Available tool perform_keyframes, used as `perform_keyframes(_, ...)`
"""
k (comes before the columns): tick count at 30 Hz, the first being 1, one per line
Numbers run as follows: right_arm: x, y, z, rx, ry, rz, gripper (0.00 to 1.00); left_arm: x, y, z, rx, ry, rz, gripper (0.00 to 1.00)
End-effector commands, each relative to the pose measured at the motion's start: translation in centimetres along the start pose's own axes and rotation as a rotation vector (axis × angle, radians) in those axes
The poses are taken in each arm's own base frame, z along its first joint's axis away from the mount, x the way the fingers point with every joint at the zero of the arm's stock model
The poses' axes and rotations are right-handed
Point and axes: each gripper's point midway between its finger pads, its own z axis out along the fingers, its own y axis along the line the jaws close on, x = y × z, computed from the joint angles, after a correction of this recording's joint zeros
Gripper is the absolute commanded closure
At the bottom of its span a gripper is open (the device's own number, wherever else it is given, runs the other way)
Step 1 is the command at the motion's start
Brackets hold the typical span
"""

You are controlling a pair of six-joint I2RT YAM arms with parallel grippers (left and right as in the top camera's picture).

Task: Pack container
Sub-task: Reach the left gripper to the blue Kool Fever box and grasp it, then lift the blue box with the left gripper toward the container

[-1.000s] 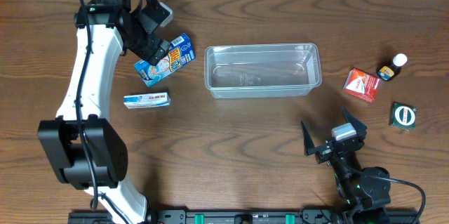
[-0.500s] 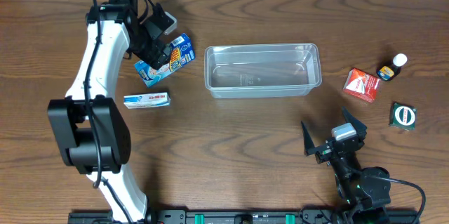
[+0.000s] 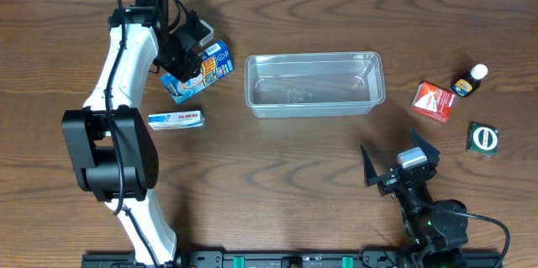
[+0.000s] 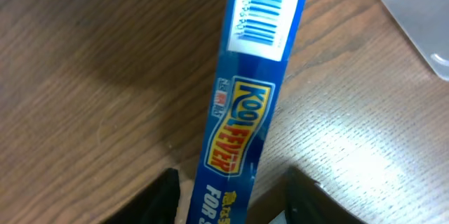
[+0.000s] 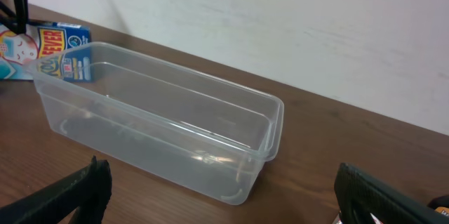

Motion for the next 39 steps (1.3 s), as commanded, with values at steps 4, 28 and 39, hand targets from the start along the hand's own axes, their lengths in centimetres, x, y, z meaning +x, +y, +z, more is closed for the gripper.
perform_keyframes(4,0.0,0.2,0.0,-0.01,-0.002,-0.015,0.01,0.9,-0.3,0.9,0.014,0.035,-0.001,0.58)
perform_keyframes(28,0.0,0.2,0.0,-0.01,-0.002,-0.015,0.01,0.9,-0.2,1.0,0.012,0.033,0.0,0.7)
perform_keyframes(39,0.0,0.2,0.0,-0.01,-0.002,-0.015,0.01,0.9,0.7,1.0,-0.039,0.042,0.004,0.77)
